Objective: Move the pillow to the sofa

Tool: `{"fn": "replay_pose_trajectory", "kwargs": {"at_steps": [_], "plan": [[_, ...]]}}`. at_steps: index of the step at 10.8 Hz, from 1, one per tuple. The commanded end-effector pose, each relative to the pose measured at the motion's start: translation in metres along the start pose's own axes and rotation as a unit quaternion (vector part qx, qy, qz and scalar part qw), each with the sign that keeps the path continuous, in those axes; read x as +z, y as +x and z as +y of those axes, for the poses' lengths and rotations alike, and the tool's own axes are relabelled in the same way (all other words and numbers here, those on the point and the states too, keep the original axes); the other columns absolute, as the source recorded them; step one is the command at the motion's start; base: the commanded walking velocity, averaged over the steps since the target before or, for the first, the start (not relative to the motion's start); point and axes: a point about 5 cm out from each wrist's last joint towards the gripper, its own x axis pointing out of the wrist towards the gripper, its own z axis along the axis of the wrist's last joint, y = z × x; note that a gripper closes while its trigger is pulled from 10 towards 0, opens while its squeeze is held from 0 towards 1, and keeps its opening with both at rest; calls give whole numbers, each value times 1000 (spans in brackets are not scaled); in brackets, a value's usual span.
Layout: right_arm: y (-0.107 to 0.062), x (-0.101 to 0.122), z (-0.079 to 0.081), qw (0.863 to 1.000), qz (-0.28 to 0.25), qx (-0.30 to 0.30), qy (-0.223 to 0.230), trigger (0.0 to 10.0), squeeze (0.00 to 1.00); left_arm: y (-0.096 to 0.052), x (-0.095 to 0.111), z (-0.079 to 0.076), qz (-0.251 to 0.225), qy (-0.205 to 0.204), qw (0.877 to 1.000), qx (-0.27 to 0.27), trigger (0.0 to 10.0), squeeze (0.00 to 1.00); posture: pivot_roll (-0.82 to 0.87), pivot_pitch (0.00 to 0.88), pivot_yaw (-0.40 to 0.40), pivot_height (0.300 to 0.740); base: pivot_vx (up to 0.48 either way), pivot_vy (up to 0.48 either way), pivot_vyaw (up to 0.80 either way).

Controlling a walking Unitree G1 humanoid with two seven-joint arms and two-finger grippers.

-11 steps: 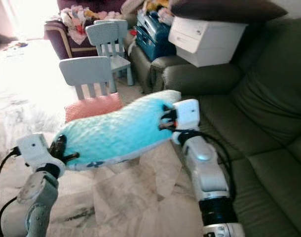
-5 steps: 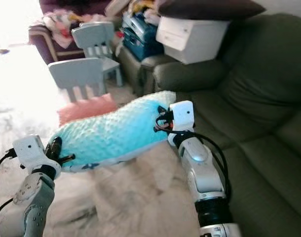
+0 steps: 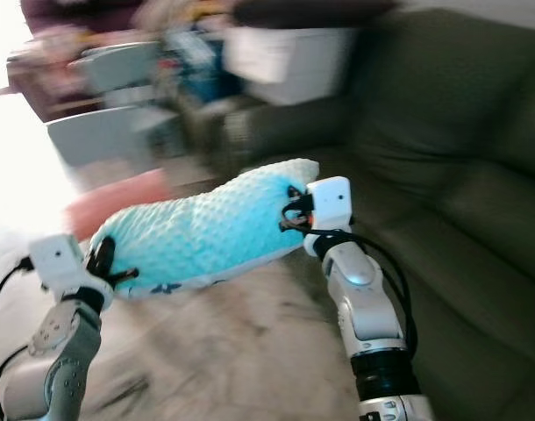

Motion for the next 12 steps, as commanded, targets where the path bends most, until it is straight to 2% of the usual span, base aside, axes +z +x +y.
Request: {"fn": "replay_pose_trajectory", "kwargs": {"at_steps": [1, 3, 4, 10, 12], "plan": [[2, 7, 1, 1000, -13, 2, -4, 10000, 0, 2, 5, 1, -17, 26, 999, -15, 10000, 0, -228, 0, 44, 740, 0, 0, -800], [2, 7, 1, 1000, -13, 0, -5, 10000, 0, 5, 0, 4, 3, 41, 999, -22, 10000, 0, -228, 0, 45, 740, 0, 0, -800], [1, 7, 1, 1000, -14, 0, -5, 10000, 0, 4, 0, 6, 3, 16, 999, -30, 10000, 0, -232, 0, 48, 740, 0, 0, -800], [0, 7, 1, 1000, -14, 0, -8, 10000, 0, 4, -4, 5, 4, 21, 999, -29, 10000, 0, -236, 0, 49, 740, 437, 0, -800], [0, 6, 2, 1000, -14, 2, -7, 10000, 0, 5, -5, 2, 4, 8, 1000, -23, 10000, 0, -236, 0, 50, 740, 216, 0, -319]]}}
